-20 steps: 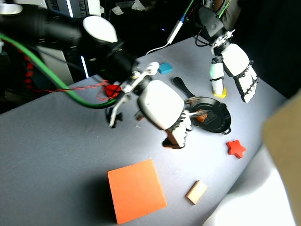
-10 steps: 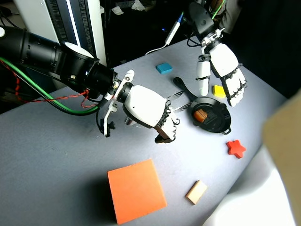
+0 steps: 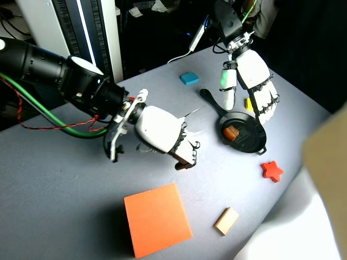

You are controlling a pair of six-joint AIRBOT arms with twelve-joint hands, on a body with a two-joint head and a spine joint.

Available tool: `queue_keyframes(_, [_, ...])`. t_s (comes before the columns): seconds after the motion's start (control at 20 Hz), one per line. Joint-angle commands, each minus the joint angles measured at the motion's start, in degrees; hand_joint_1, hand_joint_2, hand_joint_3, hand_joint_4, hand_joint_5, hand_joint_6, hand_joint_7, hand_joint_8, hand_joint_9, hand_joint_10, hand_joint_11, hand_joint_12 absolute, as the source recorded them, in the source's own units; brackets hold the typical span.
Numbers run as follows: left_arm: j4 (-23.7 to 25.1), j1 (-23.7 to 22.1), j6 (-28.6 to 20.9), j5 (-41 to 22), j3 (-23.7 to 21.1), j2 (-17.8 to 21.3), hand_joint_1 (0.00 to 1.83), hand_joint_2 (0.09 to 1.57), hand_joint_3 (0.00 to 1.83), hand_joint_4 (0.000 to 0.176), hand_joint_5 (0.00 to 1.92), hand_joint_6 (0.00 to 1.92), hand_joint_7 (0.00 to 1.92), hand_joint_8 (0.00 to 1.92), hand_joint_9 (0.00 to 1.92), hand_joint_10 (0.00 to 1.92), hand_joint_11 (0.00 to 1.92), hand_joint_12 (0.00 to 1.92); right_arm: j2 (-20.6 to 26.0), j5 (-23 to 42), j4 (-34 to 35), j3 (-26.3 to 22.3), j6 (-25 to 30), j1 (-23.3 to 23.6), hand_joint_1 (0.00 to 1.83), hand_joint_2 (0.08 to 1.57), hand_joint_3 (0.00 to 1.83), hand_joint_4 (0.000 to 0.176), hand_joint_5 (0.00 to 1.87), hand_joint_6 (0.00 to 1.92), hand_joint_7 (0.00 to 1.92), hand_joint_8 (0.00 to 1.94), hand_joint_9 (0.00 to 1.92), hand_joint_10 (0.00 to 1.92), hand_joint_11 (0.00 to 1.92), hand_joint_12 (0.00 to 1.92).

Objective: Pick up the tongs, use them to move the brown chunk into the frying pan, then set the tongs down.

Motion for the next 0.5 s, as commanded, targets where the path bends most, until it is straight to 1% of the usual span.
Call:
queue_keyframes(0.0, [3.1,-0.5,0.0,-4.3,0.1,0.4,0.01,1.3,0.0,0.029,0.14,0.0,0.19,0.0,0.18,0.0,0.0,0.55,0.5,-3.8,-3.4,-0.6,-0.2,-0.1,0.44,1.23,0.0,0.0,0.05,0.79,0.28,0.44,0.1,0.88,0.0,1.51])
queue_keyframes(0.05, [3.1,-0.5,0.0,-4.3,0.1,0.4,0.01,1.3,0.0,0.025,0.13,0.0,0.18,0.0,0.17,0.0,0.0,0.52,0.8,-3.9,-3.4,-0.9,-0.3,-0.5,0.43,1.2,0.0,0.0,0.03,0.72,0.27,0.33,0.06,0.81,0.0,1.41])
queue_keyframes(0.1, [3.1,-0.5,0.0,-4.3,0.1,0.4,0.03,1.3,0.0,0.027,0.15,0.01,0.2,0.0,0.18,0.0,0.0,0.54,1.1,-4.2,-3.4,-1.4,-0.7,-0.9,0.4,1.18,0.0,0.0,0.0,0.58,0.22,0.24,0.01,0.73,0.0,1.24])
queue_keyframes(0.15, [3.1,-0.5,0.1,-4.3,0.2,0.4,0.04,1.29,0.0,0.026,0.16,0.01,0.2,0.0,0.18,0.0,0.0,0.54,1.4,-4.7,-3.4,-2.0,-1.3,-1.3,0.37,1.17,0.0,0.0,0.0,0.48,0.21,0.18,0.0,0.65,0.0,1.14])
queue_keyframes(0.25, [3.2,-0.5,0.1,-4.3,0.3,0.4,0.06,1.29,0.0,0.025,0.15,0.0,0.2,0.0,0.19,0.0,0.0,0.55,2.0,-5.5,-3.4,-3.3,-2.4,-2.1,0.36,1.13,0.0,0.0,0.0,0.3,0.16,0.08,0.0,0.43,0.0,0.86])
queue_keyframes(0.3, [3.3,-0.5,0.1,-4.3,0.4,0.4,0.06,1.29,0.0,0.026,0.16,0.01,0.2,0.0,0.19,0.0,0.0,0.55,2.5,-5.8,-3.4,-4.0,-2.8,-2.4,0.38,1.09,0.0,0.0,0.0,0.21,0.13,0.05,0.0,0.32,0.0,0.65])
queue_keyframes(0.35, [3.4,-0.5,0.1,-4.3,0.5,0.4,0.05,1.29,0.0,0.024,0.17,0.01,0.2,0.0,0.19,0.0,0.0,0.55,3.0,-6.0,-3.4,-4.7,-2.8,-2.6,0.37,1.06,0.0,0.0,0.0,0.11,0.11,0.02,0.0,0.22,0.0,0.41])
queue_keyframes(0.4, [3.5,-0.5,0.1,-4.3,0.5,0.4,0.05,1.3,0.0,0.022,0.17,0.01,0.19,0.0,0.18,0.0,0.0,0.54,3.9,-6.0,-3.4,-6.0,-3.0,-2.8,0.32,1.03,0.0,0.0,0.0,0.02,0.04,0.02,0.0,0.05,0.0,0.08])
queue_keyframes(0.45, [3.6,-0.5,0.1,-4.3,0.5,0.4,0.04,1.3,0.0,0.022,0.17,0.0,0.19,0.0,0.18,0.0,0.0,0.55,4.6,-6.1,-3.4,-6.9,-3.1,-2.9,0.3,1.01,0.0,0.0,0.0,0.0,0.01,0.01,0.0,0.01,0.0,0.02])
